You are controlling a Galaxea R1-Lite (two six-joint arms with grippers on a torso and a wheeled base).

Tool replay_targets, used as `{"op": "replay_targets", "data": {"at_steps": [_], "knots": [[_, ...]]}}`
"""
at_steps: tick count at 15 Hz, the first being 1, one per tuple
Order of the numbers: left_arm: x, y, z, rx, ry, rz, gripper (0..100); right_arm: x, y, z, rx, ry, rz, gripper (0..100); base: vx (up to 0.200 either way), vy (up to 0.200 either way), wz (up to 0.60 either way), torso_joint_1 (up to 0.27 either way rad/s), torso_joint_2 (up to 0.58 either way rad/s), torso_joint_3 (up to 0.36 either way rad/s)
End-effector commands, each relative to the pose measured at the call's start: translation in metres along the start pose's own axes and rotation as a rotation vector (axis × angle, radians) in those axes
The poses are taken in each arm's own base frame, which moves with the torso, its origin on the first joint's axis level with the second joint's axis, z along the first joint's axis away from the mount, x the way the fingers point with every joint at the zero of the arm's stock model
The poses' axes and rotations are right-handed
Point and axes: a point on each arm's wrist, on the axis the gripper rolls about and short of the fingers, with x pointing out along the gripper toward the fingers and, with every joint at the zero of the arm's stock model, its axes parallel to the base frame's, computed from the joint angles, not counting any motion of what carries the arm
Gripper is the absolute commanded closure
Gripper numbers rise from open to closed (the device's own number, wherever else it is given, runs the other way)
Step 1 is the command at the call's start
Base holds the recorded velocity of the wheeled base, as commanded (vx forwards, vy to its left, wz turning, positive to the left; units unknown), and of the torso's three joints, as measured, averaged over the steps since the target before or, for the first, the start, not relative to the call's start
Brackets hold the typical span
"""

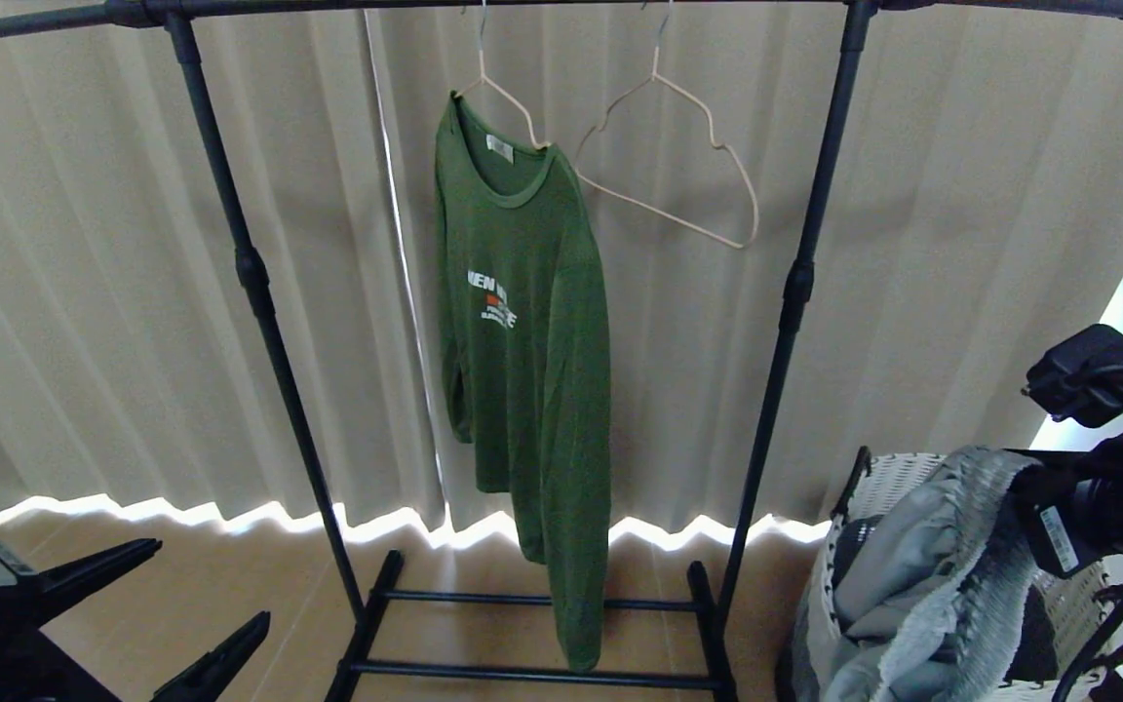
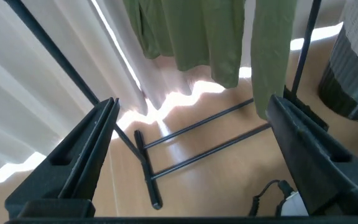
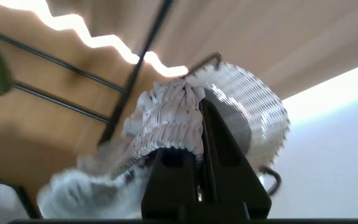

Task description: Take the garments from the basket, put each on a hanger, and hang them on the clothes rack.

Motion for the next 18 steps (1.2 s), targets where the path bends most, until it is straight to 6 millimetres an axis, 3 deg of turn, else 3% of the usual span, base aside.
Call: {"op": "replay_targets", "data": {"at_steps": [1,3,4,5,6,8,10,13,15,18], "knots": [[0.006,-0.002,-0.002,0.028,0.031,-0.032,0,0.001,0.000,0.002,-0.002,-0.008,0.017,100,0.000,0.000,0.00,0.000,0.00,0.000],[0.015,-0.007,0.000,0.072,0.049,-0.089,0,0.001,0.000,0.006,-0.002,-0.024,0.043,100,0.000,0.000,0.00,0.000,0.00,0.000],[0.025,-0.006,0.014,0.083,0.019,-0.109,0,-0.001,0.001,0.009,-0.001,-0.051,0.085,100,0.000,0.000,0.00,0.000,0.00,0.000],[0.026,-0.006,0.016,0.085,0.014,-0.111,0,-0.001,0.001,0.010,-0.001,-0.059,0.091,100,0.000,0.000,0.00,0.000,0.00,0.000],[0.040,-0.011,0.043,0.100,-0.063,-0.166,0,-0.007,0.003,0.021,0.000,-0.137,0.159,100,0.000,0.000,0.00,0.000,0.00,0.000],[0.057,-0.030,0.067,0.109,-0.117,-0.279,0,-0.009,0.003,0.037,0.005,-0.235,0.210,100,0.000,0.000,0.00,0.000,0.00,0.000],[0.083,-0.061,0.090,0.130,-0.141,-0.409,0,-0.013,0.008,0.056,0.013,-0.348,0.271,100,0.000,0.000,0.00,0.000,0.00,0.000],[0.118,-0.108,0.090,0.178,-0.071,-0.496,0,-0.021,0.020,0.070,0.062,-0.474,0.409,100,0.000,0.000,0.00,0.000,0.00,0.000],[0.125,-0.140,0.095,0.113,-0.049,-0.564,0,-0.026,0.031,0.078,0.049,-0.522,0.462,100,0.000,0.000,0.00,0.000,0.00,0.000],[0.137,-0.171,0.100,-0.041,0.004,-0.625,0,-0.036,0.044,0.084,0.053,-0.571,0.535,100,0.000,0.000,0.00,0.000,0.00,0.000]]}}
